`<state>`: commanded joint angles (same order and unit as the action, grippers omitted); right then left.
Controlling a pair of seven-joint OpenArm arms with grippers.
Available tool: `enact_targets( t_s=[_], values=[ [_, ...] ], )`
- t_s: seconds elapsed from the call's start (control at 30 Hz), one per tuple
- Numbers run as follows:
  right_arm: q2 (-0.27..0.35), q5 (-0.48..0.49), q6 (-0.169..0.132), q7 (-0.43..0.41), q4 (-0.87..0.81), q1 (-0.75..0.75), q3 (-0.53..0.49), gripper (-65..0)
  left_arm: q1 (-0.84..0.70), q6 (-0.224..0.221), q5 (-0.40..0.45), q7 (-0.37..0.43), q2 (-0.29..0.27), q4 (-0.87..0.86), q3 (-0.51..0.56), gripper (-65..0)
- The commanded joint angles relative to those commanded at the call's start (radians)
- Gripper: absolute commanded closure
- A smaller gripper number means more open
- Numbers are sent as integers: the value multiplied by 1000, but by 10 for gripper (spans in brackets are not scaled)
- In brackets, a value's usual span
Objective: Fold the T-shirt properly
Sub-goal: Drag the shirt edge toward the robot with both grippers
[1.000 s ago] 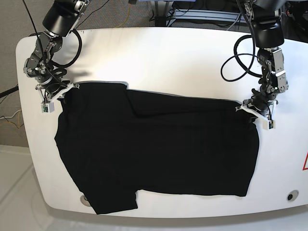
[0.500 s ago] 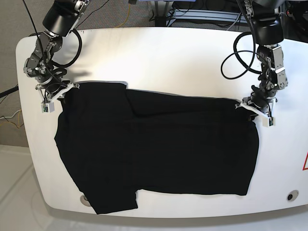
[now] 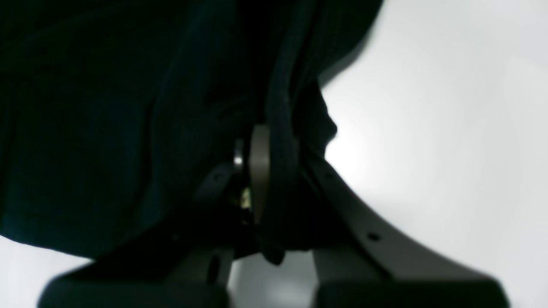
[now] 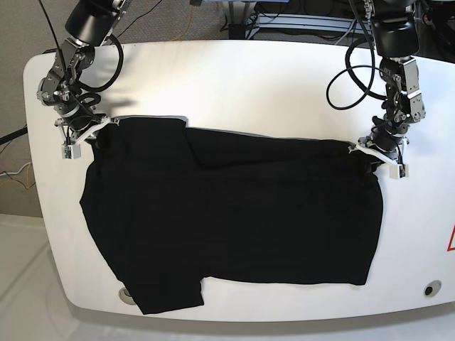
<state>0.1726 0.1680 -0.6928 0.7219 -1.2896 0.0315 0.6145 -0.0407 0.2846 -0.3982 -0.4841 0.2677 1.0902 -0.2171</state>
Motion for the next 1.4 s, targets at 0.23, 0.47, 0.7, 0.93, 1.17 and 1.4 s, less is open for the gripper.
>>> enact_targets(
  t_s=[0.23,0.47,0.7,0.93,1.17,1.4],
  values=[
    [-3,0,0,0,0,31,0,0,-41,0,0,0,0,0,0,0],
    [-18,0,0,0,-2,55,0,0,-87,0,0,-3,2,2,-2,0],
    [-23,0,0,0,-48,104,0,0,-146,-2,2,-3,6,2,-25,0],
    [-43,2,0,0,-77,157,5,0,-198,-2,5,-5,8,2,-106,0],
    [-51,2,0,0,-84,209,5,0,-244,-2,6,-5,28,2,-123,0],
    [-51,2,0,0,-89,245,5,0,-279,-2,5,-5,29,2,-130,0]
  ],
)
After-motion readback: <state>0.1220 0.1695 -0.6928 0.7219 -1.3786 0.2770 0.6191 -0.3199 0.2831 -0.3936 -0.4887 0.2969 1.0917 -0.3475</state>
